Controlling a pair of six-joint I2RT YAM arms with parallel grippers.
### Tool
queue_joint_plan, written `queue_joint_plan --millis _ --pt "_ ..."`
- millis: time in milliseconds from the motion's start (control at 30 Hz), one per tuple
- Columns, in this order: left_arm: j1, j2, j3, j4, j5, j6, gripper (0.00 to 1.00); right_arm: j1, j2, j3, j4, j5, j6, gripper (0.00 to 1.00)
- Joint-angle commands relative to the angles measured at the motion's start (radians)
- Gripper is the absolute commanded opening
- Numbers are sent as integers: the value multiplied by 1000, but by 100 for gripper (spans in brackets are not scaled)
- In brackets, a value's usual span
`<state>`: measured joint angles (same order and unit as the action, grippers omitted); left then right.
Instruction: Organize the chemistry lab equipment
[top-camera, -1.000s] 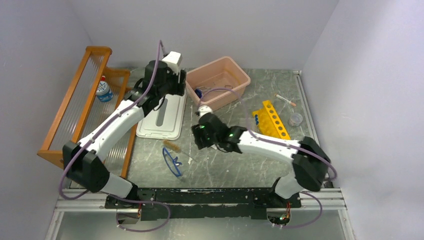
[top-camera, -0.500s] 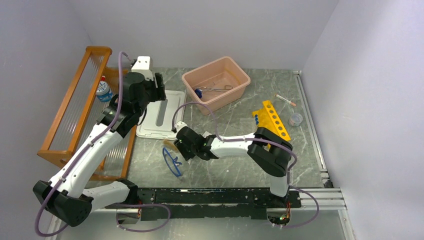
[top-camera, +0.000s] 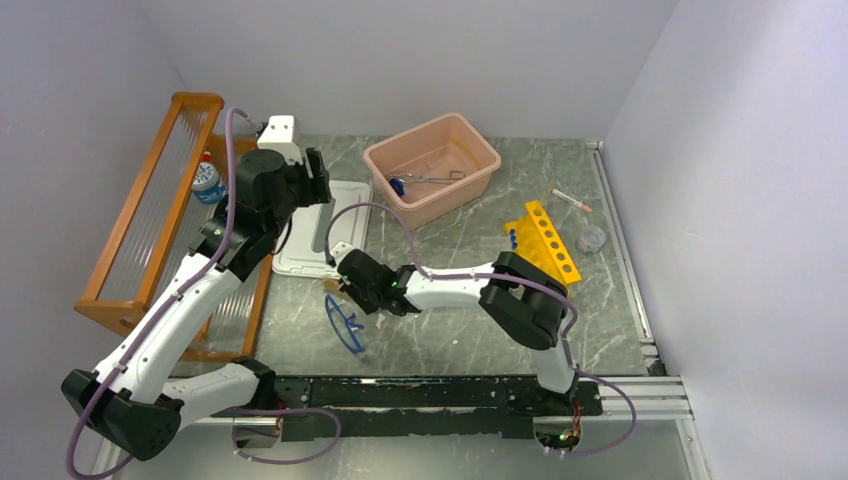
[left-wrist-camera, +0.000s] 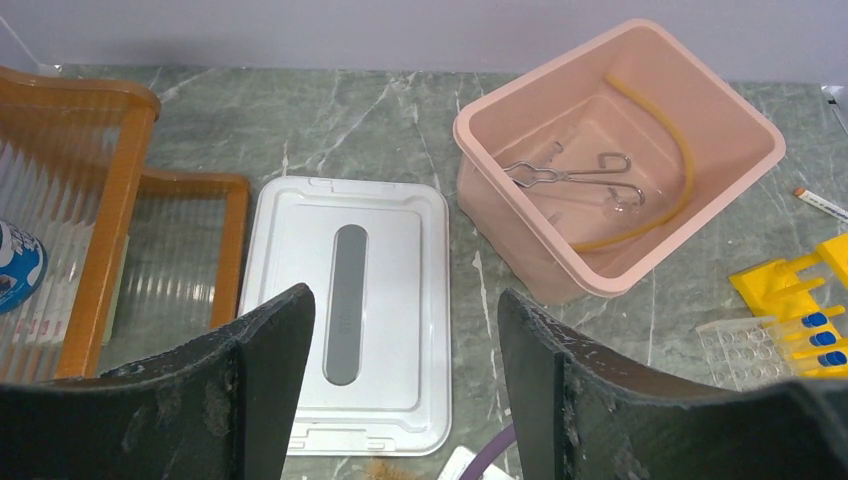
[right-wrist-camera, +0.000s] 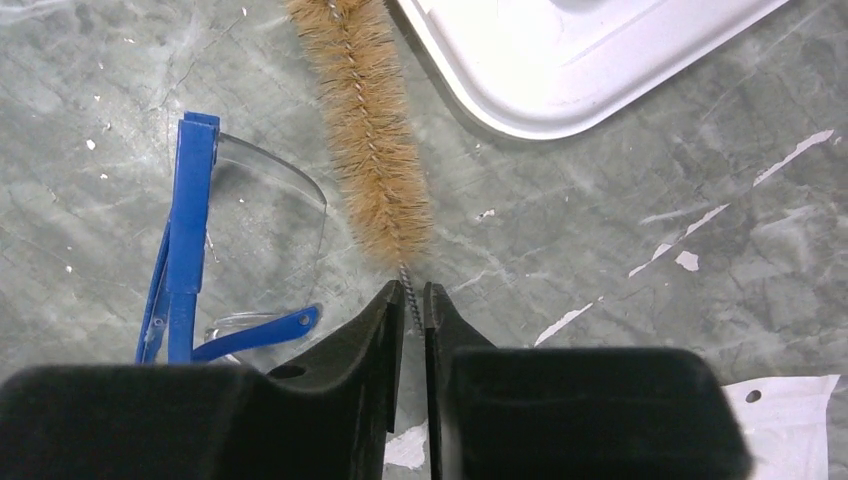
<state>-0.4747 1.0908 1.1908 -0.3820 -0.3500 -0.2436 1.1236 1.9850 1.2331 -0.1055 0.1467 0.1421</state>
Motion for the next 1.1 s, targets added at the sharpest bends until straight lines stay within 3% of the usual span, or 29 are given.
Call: queue_joint_plan --millis 0,167,500,700,933,1067 --pt "5 -14 -5 39 -15 -3 72 9 23 -5 -111 39 -43 13" --pt "5 -16 -18 44 0 11 71 10 -34 -22 -133 -6 -52 0" --pt "5 -30 13 17 -10 4 71 -20 -300 -43 -104 -40 -9 0" --pt "5 -65 85 -32 39 -20 71 -115 -428 -32 -42 -38 131 0" --pt "5 -107 113 -53 7 26 73 -252 -401 113 10 117 337 0" --pt "5 -96 87 -61 67 3 72 -312 -330 189 31 249 487 0"
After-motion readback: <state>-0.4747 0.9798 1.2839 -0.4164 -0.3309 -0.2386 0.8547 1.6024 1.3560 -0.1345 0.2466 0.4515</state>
